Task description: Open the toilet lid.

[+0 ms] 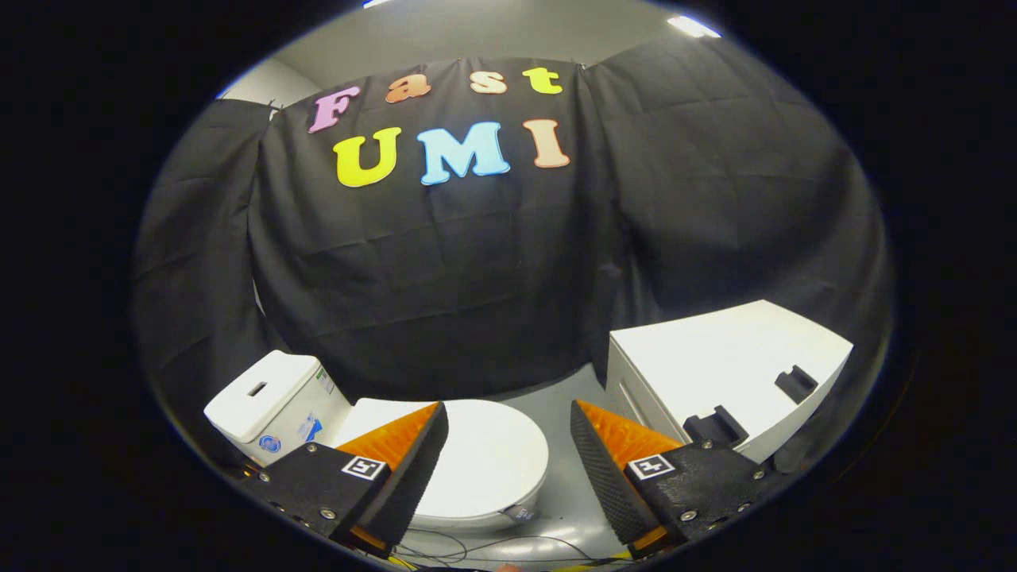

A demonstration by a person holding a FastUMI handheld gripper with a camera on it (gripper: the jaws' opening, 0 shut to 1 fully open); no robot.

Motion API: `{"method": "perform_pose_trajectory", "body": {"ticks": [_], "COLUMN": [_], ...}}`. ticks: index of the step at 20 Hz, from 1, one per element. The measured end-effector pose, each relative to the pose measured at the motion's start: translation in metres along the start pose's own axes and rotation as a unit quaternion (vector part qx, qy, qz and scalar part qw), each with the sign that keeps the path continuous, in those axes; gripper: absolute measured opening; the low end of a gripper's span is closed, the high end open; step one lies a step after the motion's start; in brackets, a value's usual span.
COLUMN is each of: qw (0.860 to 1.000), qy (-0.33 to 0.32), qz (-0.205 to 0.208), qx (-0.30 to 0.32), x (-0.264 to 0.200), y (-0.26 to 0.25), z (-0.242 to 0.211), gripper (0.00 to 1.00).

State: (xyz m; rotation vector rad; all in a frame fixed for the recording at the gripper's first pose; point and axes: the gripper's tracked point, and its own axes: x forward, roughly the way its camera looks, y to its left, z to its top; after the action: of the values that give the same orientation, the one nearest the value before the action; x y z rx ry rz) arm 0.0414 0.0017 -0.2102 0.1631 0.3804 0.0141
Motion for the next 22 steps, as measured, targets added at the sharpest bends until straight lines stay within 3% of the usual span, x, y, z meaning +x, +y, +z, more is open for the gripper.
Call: {"method": "perform_pose_trajectory", "body": {"ticks": [8, 13, 22], "qw": [0.997, 0.989, 0.972], "qy": [0.08, 0.116, 0.195], "qz": [-0.004, -0.007, -0.024], "qx": [0.009, 0.091, 0.13], "x": [0.024, 0.025, 0.03], "y": [-0.004, -0.004, -0.014], "z": [-0.09, -0.128, -0.199], "gripper": [0.95, 0.96, 0.96]}}
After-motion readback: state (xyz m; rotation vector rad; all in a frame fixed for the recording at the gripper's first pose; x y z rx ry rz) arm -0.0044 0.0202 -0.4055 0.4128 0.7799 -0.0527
